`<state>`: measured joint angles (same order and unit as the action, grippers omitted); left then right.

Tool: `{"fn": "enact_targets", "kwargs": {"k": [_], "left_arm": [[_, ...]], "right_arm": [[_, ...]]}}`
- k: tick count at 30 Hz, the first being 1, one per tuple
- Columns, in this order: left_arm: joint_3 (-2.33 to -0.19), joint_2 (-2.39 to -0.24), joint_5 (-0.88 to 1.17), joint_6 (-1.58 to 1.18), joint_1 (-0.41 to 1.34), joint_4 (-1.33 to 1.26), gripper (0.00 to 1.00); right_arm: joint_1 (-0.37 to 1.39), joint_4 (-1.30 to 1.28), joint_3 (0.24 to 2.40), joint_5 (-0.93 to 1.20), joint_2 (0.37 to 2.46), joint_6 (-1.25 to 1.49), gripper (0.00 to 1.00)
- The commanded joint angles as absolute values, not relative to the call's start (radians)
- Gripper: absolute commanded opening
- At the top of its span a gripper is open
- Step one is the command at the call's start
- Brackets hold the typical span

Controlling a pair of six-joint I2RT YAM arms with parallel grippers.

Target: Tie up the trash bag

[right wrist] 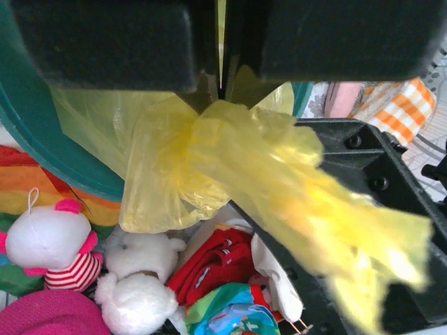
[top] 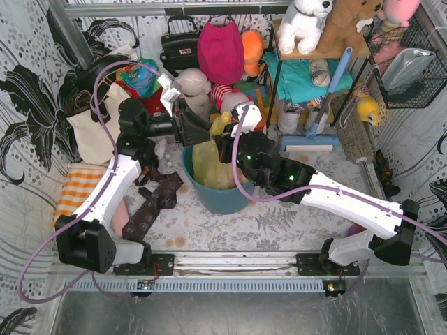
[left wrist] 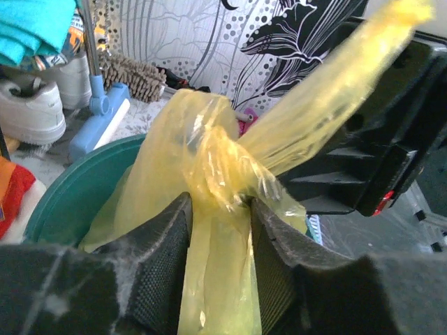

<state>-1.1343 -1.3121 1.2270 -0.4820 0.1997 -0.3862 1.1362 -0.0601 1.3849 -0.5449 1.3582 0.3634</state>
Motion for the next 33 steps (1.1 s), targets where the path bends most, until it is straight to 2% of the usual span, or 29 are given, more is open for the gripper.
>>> {"fn": "enact_targets", "kwargs": {"k": [1,5,8,16,33], "left_arm": [[-1.146,-1.331,1.234,-0.493,0.234,-0.469,0.35],[-1.151,-1.318,1.236,-0.469,0.233,-0.437,0.1],[-1.152,-1.289,1.231,-0.444,0.232,-0.398,0.0],[-1.153,-1.194,1.175,-0.321,0.234,-0.196,0.0],[-1.017,-1.065,1.127,-0.351,0.245,-0.16,0.0]], "right_arm": [[1.147,-0.044,1.365,-0.542,1.337,0.412,0.0],[1.148,-0.005,1.333,-0.572,1.334,0.427,0.0],[1.148,0.049,1.291,-0.583,1.332,0.437,0.0],[1.149,0.246,1.207,-0.601,1.33,0.416,0.0],[1.148,0.816,1.016,-0.522,1.378,0.293,0.0]]}}
